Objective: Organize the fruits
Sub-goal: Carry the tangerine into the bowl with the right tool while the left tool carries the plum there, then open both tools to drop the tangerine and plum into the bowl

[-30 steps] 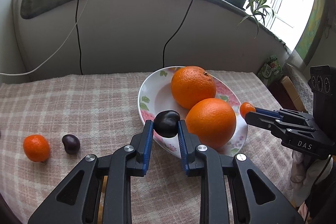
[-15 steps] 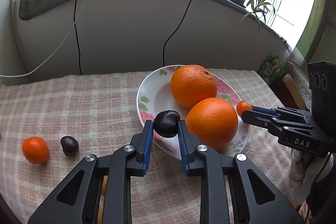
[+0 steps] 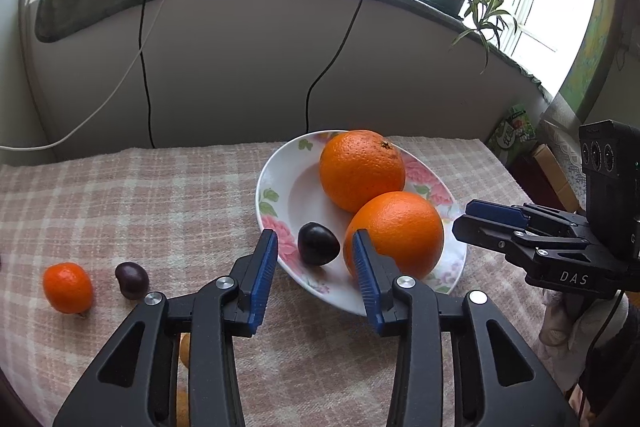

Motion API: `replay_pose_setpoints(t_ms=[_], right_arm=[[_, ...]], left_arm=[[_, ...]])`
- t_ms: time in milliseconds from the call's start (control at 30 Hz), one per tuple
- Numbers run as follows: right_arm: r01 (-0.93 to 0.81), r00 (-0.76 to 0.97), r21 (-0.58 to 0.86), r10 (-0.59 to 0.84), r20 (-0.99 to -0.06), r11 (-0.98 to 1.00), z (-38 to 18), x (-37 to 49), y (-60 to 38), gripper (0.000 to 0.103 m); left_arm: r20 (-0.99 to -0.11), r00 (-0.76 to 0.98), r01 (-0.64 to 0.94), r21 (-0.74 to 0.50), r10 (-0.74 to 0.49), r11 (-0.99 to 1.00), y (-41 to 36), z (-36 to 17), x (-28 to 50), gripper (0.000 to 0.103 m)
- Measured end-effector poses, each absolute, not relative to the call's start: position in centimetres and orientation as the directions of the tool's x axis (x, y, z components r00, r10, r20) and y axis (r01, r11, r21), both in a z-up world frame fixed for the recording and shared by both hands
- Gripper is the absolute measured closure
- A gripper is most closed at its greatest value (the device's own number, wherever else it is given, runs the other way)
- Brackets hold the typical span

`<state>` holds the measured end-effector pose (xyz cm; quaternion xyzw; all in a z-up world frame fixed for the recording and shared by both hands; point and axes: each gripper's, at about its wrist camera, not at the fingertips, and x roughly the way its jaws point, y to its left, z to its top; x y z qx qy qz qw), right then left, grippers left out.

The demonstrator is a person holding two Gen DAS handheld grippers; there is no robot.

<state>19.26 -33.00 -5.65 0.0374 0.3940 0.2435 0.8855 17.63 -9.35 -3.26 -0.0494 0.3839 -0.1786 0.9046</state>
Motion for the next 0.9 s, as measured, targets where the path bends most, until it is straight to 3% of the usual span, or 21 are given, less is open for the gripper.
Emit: replay_pose_setpoints(t_ms=[100, 167, 300, 367, 567, 900], right_arm=[[-0.404, 0.574, 0.261, 0.465, -0.674, 0.877, -5.4, 19.2, -33.1, 0.046], [-0.401, 0.58, 0.25, 0.456, -0.675, 0.881, -5.3, 19.2, -33.1, 0.035], [-0.394, 0.595, 0.238, 0.444, -0.67, 0.888, -5.1, 18.8, -33.2, 0.02], [-0.388, 0.603, 0.231, 0.435, -0.669, 0.892, -5.0, 18.7, -33.3, 0.016], [-0.383, 0.613, 0.204, 0.413, -0.674, 0.901, -4.7, 18.3, -33.3, 0.012], [-0.392, 0.62, 0.191, 0.412, -0.668, 0.9, -4.0, 16.9, -32.6, 0.01]], left_arm=[[-0.672, 0.647, 0.288, -0.222, -0.36, 0.932, -9.4, -3.1, 17.6, 0.056], [-0.666, 0.654, 0.283, -0.224, -0.358, 0.933, -9.3, -2.9, 17.4, 0.042], [-0.662, 0.667, 0.269, -0.214, -0.342, 0.939, -9.3, -2.5, 17.2, 0.035], [-0.662, 0.673, 0.264, -0.203, -0.33, 0.943, -9.3, -2.3, 17.2, 0.033], [-0.655, 0.699, 0.244, -0.16, -0.287, 0.957, -9.4, -1.7, 16.6, 0.022], [-0.647, 0.722, 0.212, -0.129, -0.244, 0.969, -8.4, -0.9, 15.5, 0.022]])
